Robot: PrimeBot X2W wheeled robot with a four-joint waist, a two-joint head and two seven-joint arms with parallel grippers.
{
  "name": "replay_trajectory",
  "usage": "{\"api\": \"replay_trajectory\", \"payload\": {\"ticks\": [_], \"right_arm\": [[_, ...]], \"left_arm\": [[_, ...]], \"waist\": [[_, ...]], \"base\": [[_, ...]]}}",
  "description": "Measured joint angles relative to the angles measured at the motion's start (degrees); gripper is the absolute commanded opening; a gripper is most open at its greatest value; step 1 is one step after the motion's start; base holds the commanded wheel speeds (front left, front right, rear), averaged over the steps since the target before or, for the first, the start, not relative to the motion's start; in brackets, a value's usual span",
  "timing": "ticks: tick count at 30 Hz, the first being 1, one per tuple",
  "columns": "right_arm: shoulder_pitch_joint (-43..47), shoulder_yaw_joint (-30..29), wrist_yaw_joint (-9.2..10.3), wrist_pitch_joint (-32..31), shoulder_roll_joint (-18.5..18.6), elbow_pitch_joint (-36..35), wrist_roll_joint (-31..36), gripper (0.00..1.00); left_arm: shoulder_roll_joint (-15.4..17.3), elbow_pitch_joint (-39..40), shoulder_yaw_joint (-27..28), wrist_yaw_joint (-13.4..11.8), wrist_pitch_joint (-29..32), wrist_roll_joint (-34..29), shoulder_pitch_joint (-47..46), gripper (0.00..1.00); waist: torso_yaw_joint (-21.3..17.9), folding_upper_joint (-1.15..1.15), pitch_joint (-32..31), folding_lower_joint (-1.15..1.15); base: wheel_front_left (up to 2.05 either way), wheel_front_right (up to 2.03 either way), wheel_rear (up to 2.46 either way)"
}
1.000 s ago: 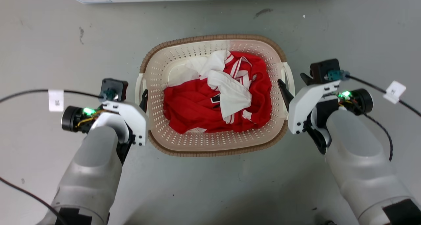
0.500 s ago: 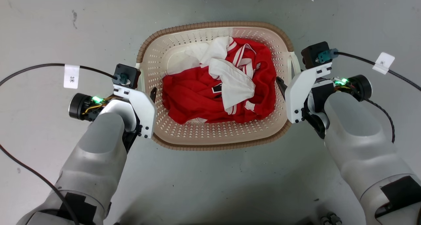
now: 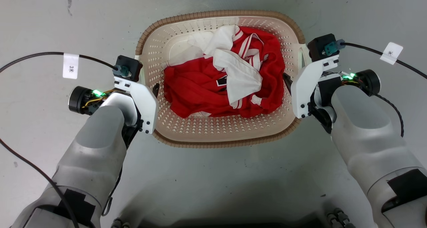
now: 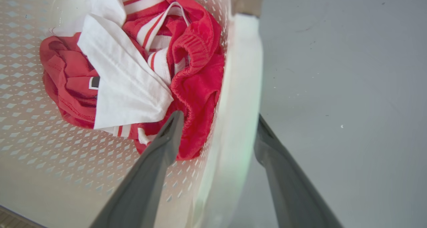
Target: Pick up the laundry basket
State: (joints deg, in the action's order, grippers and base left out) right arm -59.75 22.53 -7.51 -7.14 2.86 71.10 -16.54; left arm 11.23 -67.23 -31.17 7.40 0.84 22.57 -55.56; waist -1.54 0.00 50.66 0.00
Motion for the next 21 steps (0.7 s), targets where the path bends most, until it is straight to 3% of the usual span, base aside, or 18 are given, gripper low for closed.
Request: {"api": "replay_trajectory", "payload": {"ticks": [5,6,7,8,9,21], "right_arm": [[-0.37,0.25,0.00,0.08,0.00,0.60,-0.69,1.00],[-0.44,0.27,0.00,0.05,0.00,0.68,-0.96,1.00],[-0.49,0.30,0.00,0.04,0.00,0.77,-1.15,0.93],[-0.54,0.34,0.00,0.04,0.00,0.89,-1.16,0.32],[-0.60,0.33,0.00,0.03,0.00,1.01,-1.25,0.00],[-0.79,0.40,0.03,-1.31,-0.01,2.14,-1.10,0.00]], "left_arm": [[0.25,-0.02,-2.01,0.00,-0.36,1.52,-0.24,1.00],[0.23,-0.03,-2.46,0.00,-0.34,1.85,-0.26,0.96],[0.19,-0.03,-2.93,0.00,-0.34,2.21,-0.26,0.48],[0.09,0.09,-3.48,0.00,-0.43,2.58,-0.26,0.00],[0.00,0.26,-4.00,0.00,-0.53,2.96,-0.26,0.00],[0.86,1.98,-8.90,0.00,0.37,9.43,-0.19,0.00]], "waist": [[0.21,0.00,0.50,0.00],[0.28,0.00,0.57,0.00],[0.33,0.00,0.62,0.00],[0.38,0.00,0.67,0.00],[0.44,0.00,0.73,0.00],[0.66,0.00,-0.16,0.00]], "base": [[0.00,0.00,0.00],[0.00,0.00,0.00],[0.00,0.00,0.00],[0.00,0.00,0.00],[0.00,0.00,0.00],[0.00,0.00,0.00]]}}
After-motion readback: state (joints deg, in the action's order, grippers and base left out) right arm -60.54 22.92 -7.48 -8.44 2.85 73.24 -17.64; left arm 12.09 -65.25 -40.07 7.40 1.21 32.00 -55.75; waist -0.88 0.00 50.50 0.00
